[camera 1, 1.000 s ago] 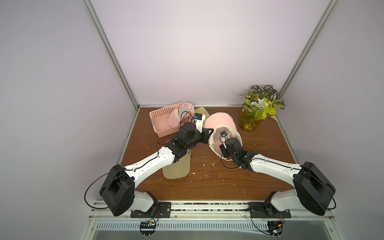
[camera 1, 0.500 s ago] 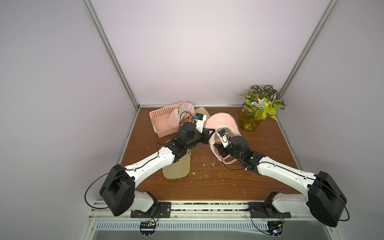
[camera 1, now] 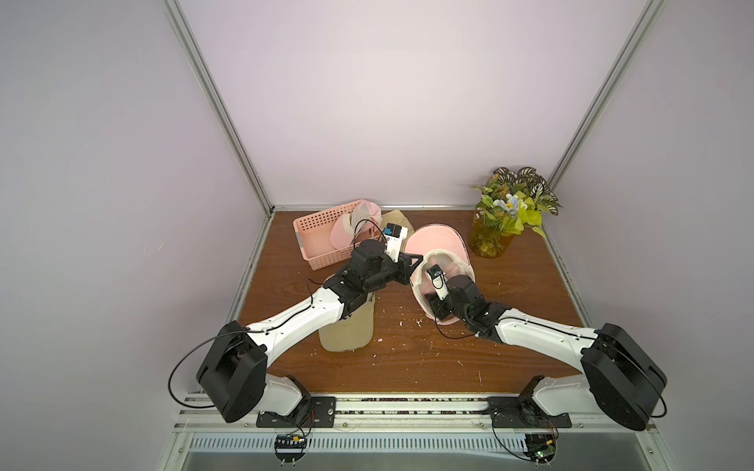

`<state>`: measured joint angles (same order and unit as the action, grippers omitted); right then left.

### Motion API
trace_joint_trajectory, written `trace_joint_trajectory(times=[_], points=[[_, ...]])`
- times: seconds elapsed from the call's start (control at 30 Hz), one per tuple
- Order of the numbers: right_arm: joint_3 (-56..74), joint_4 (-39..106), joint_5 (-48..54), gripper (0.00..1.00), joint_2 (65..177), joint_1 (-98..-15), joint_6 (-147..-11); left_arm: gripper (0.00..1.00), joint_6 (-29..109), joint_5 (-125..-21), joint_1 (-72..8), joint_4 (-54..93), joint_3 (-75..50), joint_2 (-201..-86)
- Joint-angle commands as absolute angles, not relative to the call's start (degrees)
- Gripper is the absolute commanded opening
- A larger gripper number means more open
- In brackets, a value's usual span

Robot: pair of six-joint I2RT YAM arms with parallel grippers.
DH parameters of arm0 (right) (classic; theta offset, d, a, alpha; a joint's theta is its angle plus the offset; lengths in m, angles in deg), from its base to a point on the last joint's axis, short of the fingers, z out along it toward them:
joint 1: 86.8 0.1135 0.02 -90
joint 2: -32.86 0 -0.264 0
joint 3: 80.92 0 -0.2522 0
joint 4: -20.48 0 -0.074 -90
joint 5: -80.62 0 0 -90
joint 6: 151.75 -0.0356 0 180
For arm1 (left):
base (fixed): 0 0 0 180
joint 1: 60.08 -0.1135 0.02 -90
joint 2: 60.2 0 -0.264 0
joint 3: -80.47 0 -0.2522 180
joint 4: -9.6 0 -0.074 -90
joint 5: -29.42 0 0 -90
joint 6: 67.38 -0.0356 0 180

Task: Turn the baseball cap inside out
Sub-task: Turn over the baseball cap.

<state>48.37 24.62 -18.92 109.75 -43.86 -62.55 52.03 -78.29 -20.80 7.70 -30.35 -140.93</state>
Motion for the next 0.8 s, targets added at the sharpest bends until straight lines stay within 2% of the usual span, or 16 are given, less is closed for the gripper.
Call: trace_joint_trajectory(times=[0.0, 0.17, 0.27, 0.37, 0.57, 0.77], points=[[47.8, 22.4, -16.1, 0.62, 103.3, -44.1, -63.4, 0.0, 49.8, -78.0, -21.8, 2.8, -30.5, -140.1], [45.6, 23.5, -16.2, 0.68, 96.7, -45.0, -70.1, 0.01, 44.8, -73.7, -22.7, -7.3, -33.9, -140.3], [45.6, 21.4, -11.0, 0.71, 93.0, -46.2, -70.8, 0.05, 39.0, -71.3, -22.7, -21.3, -40.1, -139.8], [45.2, 19.8, -3.0, 0.71, 89.7, -49.0, -74.9, 0.04, 36.6, -68.5, -22.9, -34.5, -45.4, -140.2], [42.0, 20.3, 7.1, 0.69, 87.8, -53.3, -86.5, 0.0, 32.4, -65.4, -22.9, -37.0, -44.6, -142.4], [37.0, 26.3, 7.4, 0.68, 87.2, -54.1, -96.4, 0.0, 30.4, -63.8, -23.0, -42.8, -46.6, -143.8]])
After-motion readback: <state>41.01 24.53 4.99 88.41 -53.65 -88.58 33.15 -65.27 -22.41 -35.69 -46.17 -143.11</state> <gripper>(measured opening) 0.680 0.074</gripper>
